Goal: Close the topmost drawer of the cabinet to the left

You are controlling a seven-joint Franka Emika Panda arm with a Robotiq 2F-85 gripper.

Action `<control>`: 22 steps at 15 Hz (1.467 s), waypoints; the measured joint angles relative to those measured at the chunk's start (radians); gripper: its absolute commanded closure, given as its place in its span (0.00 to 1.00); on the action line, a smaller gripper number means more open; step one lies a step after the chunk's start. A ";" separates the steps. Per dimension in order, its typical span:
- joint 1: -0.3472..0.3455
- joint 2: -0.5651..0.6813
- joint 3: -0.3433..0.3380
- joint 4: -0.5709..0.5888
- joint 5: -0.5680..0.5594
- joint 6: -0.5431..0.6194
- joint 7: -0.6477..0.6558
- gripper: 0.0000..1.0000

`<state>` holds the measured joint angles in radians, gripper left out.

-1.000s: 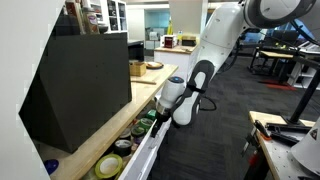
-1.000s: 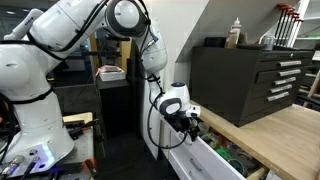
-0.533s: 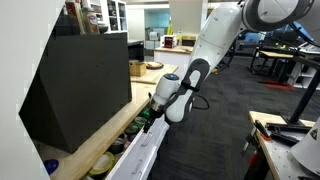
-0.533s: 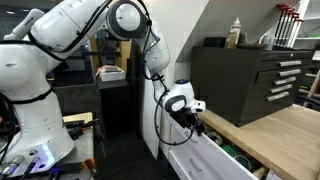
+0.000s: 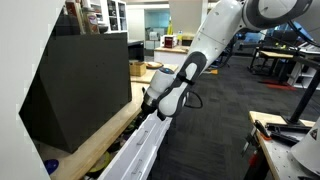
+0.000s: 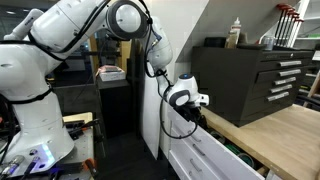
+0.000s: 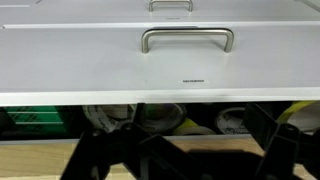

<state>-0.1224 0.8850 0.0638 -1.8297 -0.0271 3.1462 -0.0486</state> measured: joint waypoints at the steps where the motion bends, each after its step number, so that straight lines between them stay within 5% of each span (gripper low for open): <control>1: -0.030 -0.015 0.036 -0.008 0.000 -0.029 -0.016 0.00; 4: -0.098 -0.079 0.110 -0.047 0.003 -0.127 -0.048 0.00; 8: -0.109 -0.159 0.117 -0.099 0.013 -0.250 -0.053 0.00; 17: -0.015 -0.110 -0.028 -0.118 0.016 -0.326 -0.047 0.00; 22: 0.005 -0.032 -0.054 -0.054 0.016 -0.326 -0.047 0.00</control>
<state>-0.1170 0.8531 0.0095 -1.8842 -0.0112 2.8200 -0.0959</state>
